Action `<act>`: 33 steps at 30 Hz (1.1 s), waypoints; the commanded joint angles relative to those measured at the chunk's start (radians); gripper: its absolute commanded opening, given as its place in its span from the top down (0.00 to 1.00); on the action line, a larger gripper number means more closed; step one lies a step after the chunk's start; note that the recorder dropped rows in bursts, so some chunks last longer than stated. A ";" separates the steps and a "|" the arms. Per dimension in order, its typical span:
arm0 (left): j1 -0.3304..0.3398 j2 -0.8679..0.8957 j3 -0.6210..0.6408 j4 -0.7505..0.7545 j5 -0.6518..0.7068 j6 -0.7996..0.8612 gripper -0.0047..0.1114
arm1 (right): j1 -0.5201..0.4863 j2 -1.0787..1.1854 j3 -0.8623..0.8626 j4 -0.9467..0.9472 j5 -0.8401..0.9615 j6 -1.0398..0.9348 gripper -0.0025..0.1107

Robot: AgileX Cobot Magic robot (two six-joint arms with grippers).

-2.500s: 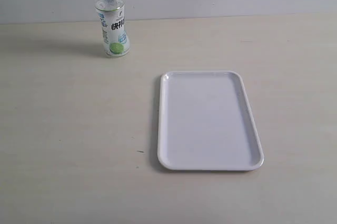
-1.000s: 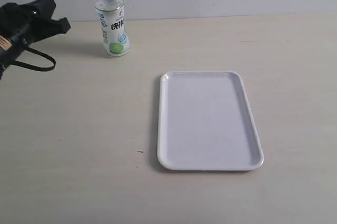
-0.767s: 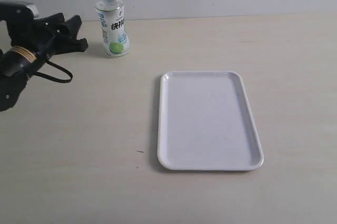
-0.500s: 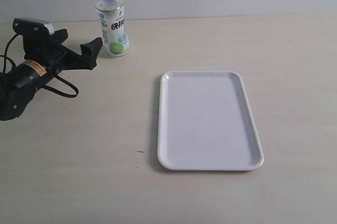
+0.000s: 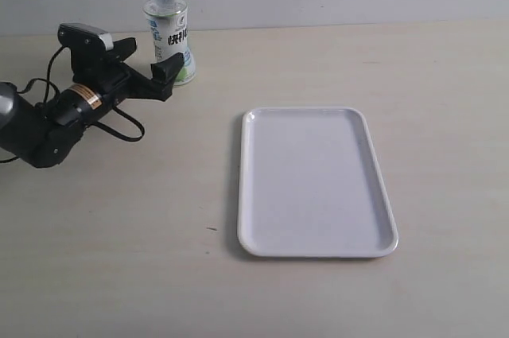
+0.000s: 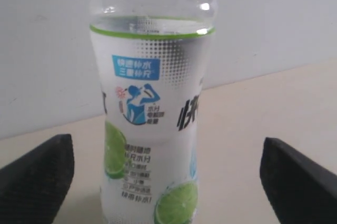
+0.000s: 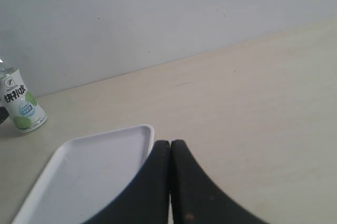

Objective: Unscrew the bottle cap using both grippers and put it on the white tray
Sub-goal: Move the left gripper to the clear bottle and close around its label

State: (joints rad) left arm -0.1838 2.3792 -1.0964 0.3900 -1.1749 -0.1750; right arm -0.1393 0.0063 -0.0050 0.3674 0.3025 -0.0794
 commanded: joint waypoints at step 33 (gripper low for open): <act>-0.029 0.131 -0.260 -0.001 0.040 -0.064 0.17 | -0.006 -0.006 0.005 -0.008 -0.008 -0.004 0.98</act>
State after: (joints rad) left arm -0.1959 2.5117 -1.3372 0.4047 -1.1482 -0.2270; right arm -0.1393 0.0063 -0.0050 0.3674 0.3025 -0.0794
